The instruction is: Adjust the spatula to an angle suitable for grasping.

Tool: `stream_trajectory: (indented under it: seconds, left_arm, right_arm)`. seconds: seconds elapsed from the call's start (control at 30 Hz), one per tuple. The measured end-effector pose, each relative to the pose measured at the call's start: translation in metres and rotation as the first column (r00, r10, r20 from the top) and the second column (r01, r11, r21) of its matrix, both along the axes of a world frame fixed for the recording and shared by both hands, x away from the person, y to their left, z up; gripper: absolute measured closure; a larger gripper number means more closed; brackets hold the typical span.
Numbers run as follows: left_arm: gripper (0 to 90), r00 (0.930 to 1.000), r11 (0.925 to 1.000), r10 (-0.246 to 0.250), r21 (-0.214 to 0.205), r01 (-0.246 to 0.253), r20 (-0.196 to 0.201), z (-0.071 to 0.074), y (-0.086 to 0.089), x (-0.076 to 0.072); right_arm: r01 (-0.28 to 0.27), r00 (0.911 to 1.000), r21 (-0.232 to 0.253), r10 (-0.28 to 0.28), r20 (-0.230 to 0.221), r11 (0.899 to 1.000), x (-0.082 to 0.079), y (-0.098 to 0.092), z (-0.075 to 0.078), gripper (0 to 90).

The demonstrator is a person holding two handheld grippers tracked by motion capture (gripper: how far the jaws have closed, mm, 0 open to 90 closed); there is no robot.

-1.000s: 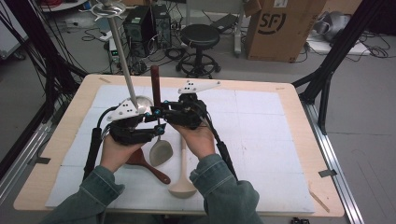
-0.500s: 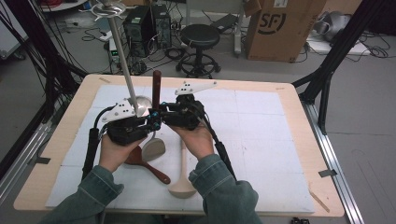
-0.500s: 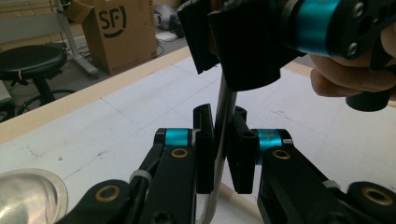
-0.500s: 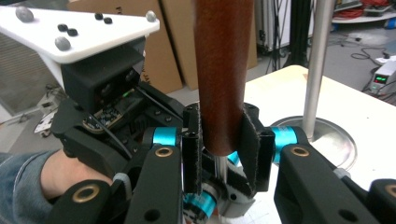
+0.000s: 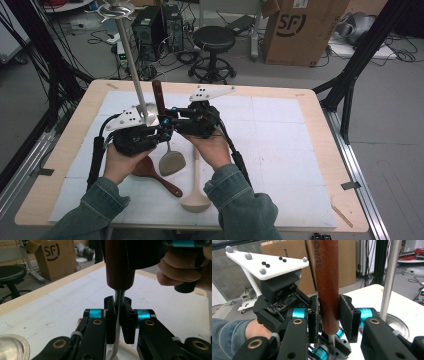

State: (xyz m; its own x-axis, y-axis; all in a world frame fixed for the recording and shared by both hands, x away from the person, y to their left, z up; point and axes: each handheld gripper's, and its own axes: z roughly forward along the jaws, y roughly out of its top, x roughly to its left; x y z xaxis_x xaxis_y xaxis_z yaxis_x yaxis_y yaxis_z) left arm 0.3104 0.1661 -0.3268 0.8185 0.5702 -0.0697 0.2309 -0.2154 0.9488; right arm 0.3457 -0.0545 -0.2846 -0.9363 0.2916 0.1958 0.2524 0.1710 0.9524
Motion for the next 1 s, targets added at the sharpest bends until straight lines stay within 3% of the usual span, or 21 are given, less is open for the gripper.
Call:
stream_trajectory:
  seconds: [0.1,0.27,0.47,0.73,1.0]
  left_arm:
    - [83.6,1.0,0.9999,0.003,-0.017,-0.003,0.001,0.001,0.002,0.0]
    - [83.2,0.9999,0.9996,0.013,-0.026,-0.013,0.002,0.0,0.002,0.0]
    - [83.8,0.9999,1.0,-0.005,-0.008,0.005,0.016,0.001,0.004,0.0]
    - [83.9,0.9999,0.9987,0.0,-0.051,0.001,0.012,0.004,0.015,0.003]
    - [83.9,1.0,0.9969,0.001,-0.079,0.0,0.006,0.008,0.032,0.01]
  right_arm:
    - [0.028,0.9994,-0.004,-0.028,0.021,1.0,-0.002,0.0,0.001,72.7]
    - [0.058,0.9982,0.004,-0.058,0.016,0.998,-0.004,-0.001,0.002,73.0]
    - [0.032,0.9995,0.0,-0.032,0.007,0.999,-0.003,-0.002,0.002,71.5]
    - [0.017,0.9998,-0.006,-0.017,0.005,1.0,-0.005,-0.013,0.004,63.8]
    - [0.046,0.9988,-0.029,-0.046,0.019,0.999,-0.009,-0.036,-0.003,53.8]
